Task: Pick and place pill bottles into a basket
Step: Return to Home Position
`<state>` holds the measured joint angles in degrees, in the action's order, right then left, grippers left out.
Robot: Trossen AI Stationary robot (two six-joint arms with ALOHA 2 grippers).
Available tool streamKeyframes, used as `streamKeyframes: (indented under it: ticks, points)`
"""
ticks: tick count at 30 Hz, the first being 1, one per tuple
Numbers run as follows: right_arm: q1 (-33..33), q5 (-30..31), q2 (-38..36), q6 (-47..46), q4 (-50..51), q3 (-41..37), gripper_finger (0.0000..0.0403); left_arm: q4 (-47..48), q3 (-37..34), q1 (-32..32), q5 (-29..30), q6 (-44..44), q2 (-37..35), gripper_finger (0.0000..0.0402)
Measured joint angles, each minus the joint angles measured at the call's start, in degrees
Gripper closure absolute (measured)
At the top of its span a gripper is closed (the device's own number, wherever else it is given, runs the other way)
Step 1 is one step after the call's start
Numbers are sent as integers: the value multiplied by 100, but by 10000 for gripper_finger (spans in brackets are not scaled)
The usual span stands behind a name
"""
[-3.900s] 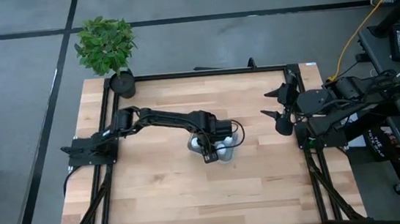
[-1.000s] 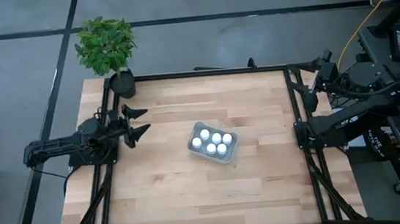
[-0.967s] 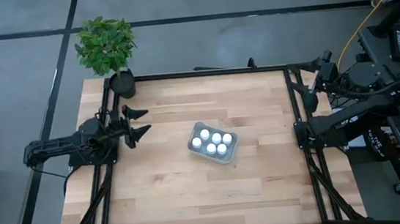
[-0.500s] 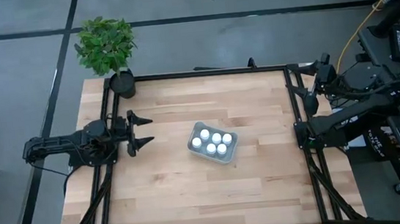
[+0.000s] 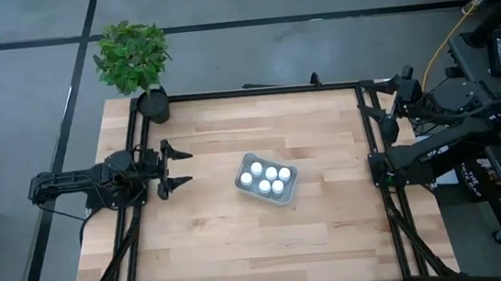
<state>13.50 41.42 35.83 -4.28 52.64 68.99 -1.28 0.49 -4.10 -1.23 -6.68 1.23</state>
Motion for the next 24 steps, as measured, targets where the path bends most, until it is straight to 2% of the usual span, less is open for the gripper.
streamKeyframes:
  ticks: [7, 11, 15, 19, 22, 24]
  points:
    - [0, -6, -3, -164, 135, -25, 117, -13, 0, 0, 8, -2, 2, 52]
    - [2, -275, -367, -160, -363, -690, 117, -13, 0, 0, 11, -2, 2, 52]
    - [1, -1139, -1115, 93, -1998, -1987, 117, -15, 0, 0, 13, -2, 2, 52]
    - [-13, -2684, -1542, 24, -3905, -2993, 117, -17, 0, 0, 13, -4, 2, 52]
    - [-67, -3570, -1559, -447, -3980, -3413, 117, -17, 0, 0, 13, -4, 3, 52]
    - [-107, -3909, -1565, -605, -3994, -3659, 117, -17, 0, 0, 14, -4, 2, 52]
